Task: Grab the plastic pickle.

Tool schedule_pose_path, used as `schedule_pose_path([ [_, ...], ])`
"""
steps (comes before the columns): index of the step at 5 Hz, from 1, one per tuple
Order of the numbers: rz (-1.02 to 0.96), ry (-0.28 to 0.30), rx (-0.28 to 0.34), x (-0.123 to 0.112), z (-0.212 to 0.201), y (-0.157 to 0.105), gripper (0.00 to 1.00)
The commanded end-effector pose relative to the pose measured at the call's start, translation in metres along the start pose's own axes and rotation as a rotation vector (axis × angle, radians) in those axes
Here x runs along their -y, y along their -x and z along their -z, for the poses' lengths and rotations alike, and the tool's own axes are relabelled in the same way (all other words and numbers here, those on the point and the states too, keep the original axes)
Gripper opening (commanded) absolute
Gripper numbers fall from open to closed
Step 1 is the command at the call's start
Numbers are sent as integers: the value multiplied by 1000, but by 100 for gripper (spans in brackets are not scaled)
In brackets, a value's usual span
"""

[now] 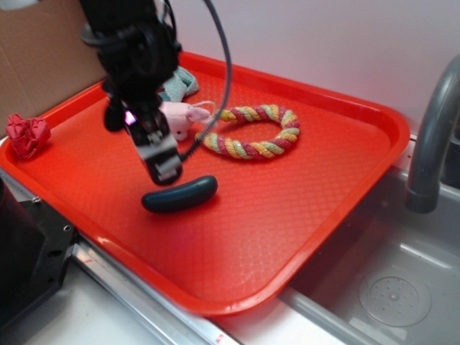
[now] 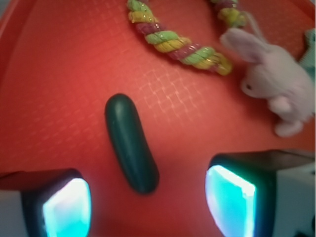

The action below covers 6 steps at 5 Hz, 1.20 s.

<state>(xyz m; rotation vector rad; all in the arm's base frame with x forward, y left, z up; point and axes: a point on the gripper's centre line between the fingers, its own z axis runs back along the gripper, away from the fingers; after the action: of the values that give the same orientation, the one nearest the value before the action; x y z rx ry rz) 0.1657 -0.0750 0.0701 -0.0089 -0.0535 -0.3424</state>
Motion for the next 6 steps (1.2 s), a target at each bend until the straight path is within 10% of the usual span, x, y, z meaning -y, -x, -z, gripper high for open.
schedule_pose_path([
  [1,61,-10,-26,5,27,1,100],
  [2,66,-7,-55,4,47,3,100],
  [3,53,-5,-35,3,48,3,0],
  [6,-34,-24,-28,-11,-10,7,0],
])
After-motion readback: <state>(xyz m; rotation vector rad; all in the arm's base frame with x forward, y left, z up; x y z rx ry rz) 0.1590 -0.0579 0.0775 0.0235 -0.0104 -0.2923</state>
